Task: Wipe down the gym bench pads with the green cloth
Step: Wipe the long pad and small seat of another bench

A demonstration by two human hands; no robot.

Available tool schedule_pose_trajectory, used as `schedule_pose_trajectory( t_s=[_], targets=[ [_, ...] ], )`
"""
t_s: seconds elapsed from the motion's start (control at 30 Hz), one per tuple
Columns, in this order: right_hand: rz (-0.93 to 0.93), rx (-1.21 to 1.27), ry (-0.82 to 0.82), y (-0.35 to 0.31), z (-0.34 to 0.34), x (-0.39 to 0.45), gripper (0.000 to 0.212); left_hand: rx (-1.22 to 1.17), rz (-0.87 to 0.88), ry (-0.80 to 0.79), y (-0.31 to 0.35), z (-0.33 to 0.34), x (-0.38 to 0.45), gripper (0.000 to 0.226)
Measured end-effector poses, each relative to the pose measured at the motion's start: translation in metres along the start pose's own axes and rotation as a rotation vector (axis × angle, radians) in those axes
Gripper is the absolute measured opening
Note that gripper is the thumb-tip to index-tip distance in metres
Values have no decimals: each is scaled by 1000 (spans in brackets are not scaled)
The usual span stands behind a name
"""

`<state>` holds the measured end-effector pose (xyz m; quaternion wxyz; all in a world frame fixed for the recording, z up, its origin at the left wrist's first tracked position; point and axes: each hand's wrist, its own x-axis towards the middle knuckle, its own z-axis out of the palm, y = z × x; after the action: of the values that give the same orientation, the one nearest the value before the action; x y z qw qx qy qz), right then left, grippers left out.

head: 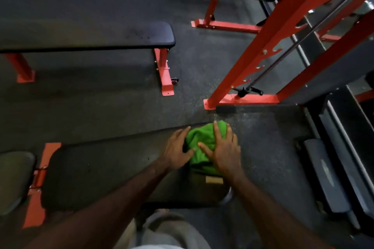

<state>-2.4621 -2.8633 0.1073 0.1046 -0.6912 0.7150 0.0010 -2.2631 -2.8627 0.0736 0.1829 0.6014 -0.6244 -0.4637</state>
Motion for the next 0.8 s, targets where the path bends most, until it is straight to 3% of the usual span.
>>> schedule_pose_trajectory(
  t_s=[0.17,0.27,0.33,0.4,0.53,0.57,0.7,0.8],
  targets=[
    [-77,-178,54,-23,11,30,74,-74,-49,145,-5,9,-10,94],
    [-438,-266,48,-6,25,-23,68,-57,-50,150,-13,7,-18,101],
    [-582,-271,-7,9,25,-30,69,-44,-52,120,-15,8,-25,102],
    [-560,-275,12,7,17,-13,72,-60,-55,120,-19,16,-31,98],
    [-246,-226,47,-30,25,8,74,-73,-90,155,-34,22,-36,95],
    [-265,-236,31,-38,34,-5,72,-78,-106,161,-36,20,-40,95],
    [-642,-305,-98,-21,47,-48,72,-54,-155,78,-40,12,-51,96],
    [-622,-292,-72,-16,34,-14,74,-55,-105,120,-56,22,-56,92]
  ],
)
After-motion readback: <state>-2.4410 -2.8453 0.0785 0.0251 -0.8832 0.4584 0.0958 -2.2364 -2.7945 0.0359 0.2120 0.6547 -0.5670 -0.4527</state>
